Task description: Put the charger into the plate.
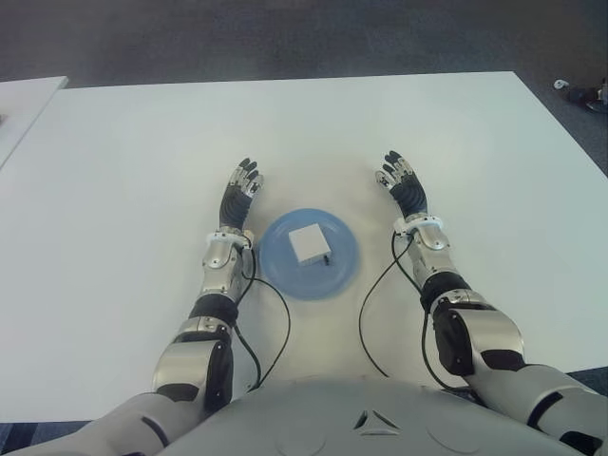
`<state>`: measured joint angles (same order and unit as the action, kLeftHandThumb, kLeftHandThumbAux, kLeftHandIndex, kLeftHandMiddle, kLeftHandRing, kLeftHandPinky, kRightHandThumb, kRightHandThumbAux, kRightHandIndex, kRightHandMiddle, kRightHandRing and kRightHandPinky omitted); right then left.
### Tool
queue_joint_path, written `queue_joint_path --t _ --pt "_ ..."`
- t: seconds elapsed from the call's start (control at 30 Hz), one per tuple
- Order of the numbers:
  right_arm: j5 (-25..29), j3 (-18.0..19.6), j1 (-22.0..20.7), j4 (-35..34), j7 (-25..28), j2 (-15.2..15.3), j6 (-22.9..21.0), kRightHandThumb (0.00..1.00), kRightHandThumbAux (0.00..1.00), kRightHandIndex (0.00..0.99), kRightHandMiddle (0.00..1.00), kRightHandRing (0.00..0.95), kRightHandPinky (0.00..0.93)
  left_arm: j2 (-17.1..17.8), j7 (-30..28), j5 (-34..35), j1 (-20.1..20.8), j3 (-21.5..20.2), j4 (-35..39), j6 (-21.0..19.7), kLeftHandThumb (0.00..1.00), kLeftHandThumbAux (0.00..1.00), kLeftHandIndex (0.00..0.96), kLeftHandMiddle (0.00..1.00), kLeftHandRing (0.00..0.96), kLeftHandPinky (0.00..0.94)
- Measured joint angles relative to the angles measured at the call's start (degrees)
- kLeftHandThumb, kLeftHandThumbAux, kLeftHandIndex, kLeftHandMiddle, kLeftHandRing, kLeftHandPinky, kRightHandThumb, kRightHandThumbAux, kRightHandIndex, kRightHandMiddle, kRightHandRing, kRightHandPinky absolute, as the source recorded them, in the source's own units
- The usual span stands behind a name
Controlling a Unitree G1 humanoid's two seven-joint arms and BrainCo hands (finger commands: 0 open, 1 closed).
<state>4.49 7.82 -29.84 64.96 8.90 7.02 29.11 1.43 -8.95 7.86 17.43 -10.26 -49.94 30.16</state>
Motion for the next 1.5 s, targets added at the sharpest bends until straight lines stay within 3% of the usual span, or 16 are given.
queue_joint_path --t 0.7,1.5 --pt "-1.01 -0.58 -0.87 2.17 -1.43 -0.36 0.93 0.042 0.703 0.0 0.012 0.0 0.022 0.28 0.43 0.13 -2.72 -0.52 4.17 -1.85 0.0 0.536 0.015 0.096 0.084 0.089" --pt "-2.2 -1.77 -0.89 2.22 -3.47 -0.33 1.08 0.052 0.717 0.0 0.012 0.0 0.032 1.01 0.41 0.82 -3.09 -0.54 6.08 -4.41 0.0 0.533 0.017 0.098 0.091 0.102"
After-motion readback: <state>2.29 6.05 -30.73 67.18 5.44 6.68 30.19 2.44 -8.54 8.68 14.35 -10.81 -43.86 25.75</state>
